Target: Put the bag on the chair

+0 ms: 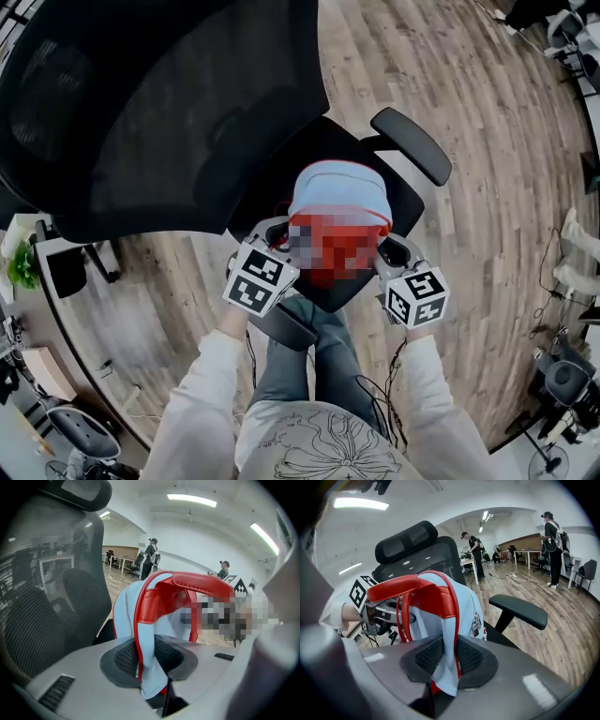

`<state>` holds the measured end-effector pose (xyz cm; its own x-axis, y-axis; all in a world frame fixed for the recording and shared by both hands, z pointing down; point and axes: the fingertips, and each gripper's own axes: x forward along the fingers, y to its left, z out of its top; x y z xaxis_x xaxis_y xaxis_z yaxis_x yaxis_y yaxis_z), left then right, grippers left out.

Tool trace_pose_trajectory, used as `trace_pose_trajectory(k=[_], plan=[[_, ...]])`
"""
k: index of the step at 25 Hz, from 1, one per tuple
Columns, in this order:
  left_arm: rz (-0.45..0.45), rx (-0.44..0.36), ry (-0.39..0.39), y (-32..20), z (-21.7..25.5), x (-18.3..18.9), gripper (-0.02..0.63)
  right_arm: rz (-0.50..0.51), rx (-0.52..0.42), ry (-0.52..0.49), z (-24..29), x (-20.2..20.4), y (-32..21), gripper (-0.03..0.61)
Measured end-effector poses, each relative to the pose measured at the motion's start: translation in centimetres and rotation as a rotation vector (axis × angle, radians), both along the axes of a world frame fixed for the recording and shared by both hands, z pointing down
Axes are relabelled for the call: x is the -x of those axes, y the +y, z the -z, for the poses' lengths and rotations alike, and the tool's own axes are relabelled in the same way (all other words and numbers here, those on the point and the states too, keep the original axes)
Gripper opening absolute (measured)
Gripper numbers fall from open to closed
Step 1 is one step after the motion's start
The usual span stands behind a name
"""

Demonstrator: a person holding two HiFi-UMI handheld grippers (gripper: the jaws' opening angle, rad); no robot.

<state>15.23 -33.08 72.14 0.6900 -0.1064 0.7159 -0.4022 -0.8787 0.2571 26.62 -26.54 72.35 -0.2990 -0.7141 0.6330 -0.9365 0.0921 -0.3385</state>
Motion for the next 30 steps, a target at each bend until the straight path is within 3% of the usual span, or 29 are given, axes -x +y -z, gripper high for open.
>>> trace_pose_trajectory(k=[11,24,30], plan=[[-0.028,0.037,-0.094,0.7,-6.9,-0.1,0.092,0.026,0.098,0.021,-6.8,-0.3,0.7,0.091],[-0.025,0.06,-0.078,0.5,-10.0,0.3,0.094,0.032,0.077,0.008,-9.2,-0.1,0.2,0.091],[0.014,0.057,-0.069,0.3,-9.5,1.0,0.141,0.003,0.102,0.039,-8.6,0.0,0.5,0.123]])
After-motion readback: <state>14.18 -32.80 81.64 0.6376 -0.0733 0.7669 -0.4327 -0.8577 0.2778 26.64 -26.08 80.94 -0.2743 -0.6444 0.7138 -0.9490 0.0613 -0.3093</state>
